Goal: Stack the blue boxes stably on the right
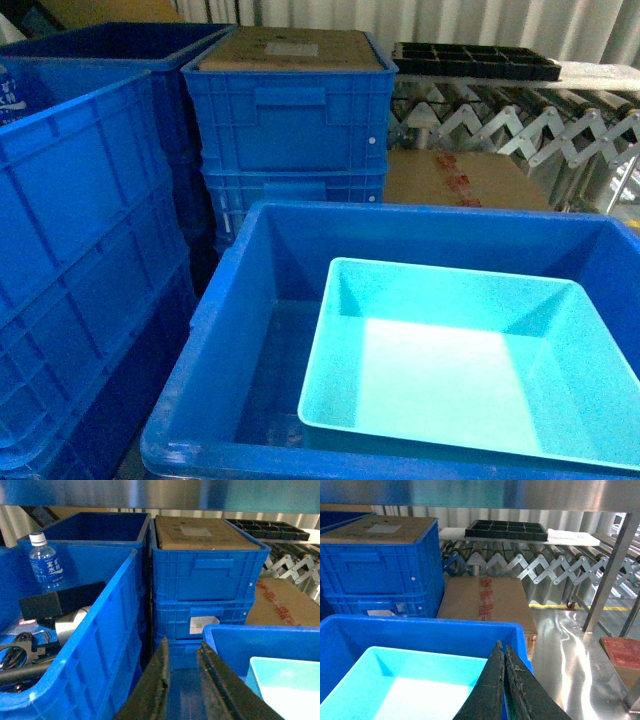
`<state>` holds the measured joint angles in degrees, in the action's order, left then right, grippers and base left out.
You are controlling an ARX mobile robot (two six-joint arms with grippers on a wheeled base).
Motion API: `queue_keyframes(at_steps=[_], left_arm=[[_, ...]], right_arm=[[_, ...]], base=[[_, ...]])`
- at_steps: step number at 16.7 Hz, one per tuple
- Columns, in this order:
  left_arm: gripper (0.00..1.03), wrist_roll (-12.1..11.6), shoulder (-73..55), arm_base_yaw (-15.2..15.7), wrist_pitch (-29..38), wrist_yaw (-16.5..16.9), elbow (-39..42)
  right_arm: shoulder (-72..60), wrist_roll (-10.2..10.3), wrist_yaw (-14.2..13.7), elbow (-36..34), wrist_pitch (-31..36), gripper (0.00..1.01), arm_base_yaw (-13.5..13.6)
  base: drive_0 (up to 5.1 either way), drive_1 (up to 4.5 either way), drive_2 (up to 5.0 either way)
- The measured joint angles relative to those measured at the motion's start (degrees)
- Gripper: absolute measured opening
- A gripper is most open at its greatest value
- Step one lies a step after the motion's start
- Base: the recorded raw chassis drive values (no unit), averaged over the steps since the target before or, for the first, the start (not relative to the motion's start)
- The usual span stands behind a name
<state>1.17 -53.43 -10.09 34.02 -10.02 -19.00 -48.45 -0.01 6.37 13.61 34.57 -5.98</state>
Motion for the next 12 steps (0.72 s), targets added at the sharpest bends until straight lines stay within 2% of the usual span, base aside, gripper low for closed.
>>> queue_keyframes(at_steps=[1, 2, 3, 4, 5, 7, 11, 12], left_arm=[[0.08, -0.15, 1.99, 1.16, 0.35, 1.14, 2.54], [0.02, -0.22, 4.46, 2.38, 0.37, 2.16, 4.94], [0.02, -0.20, 6.64, 3.41, 0.31, 2.84, 6.86], [0.02, -0.22, 8.79, 4.11, -0.15, 3.85, 8.66], [0.02, -0.20, 10.73, 4.70, -0.66, 4.59, 9.92], [0.02, -0.22, 15.21, 10.01, -2.84, 9.55, 12.61], [0.02, -0.20, 23.65, 9.92, -8.00, 10.01, 15.82], [0.02, -0.20, 26.01, 9.92, -9.75, 10.01, 16.28]], right_arm=[[2.16, 0.02, -0.85, -1.86, -0.17, 0.02, 0.44], [4.39, 0.02, -1.92, -3.61, -0.70, 0.02, 1.38], [6.51, 0.04, -5.55, -5.03, -1.53, 0.02, 5.11], [8.70, 0.02, -5.49, -6.43, -2.43, 0.02, 6.34], [10.54, 0.02, -6.38, -7.28, -3.30, 0.02, 6.16], [14.93, 0.02, -6.38, -9.18, -5.81, 0.02, 5.97], [23.02, 0.02, -6.38, -11.32, -11.37, 0.02, 5.97], [23.89, 0.02, -6.36, -12.85, -10.64, 0.02, 5.97]], base=[[0.0, 0.00, 0.0], [0.0, 0.00, 0.0], [0.0, 0.00, 0.0], [0.0, 0.00, 0.0], [0.0, 0.00, 0.0], [0.0, 0.00, 0.0], [0.0, 0.00, 0.0], [0.0, 0.00, 0.0]])
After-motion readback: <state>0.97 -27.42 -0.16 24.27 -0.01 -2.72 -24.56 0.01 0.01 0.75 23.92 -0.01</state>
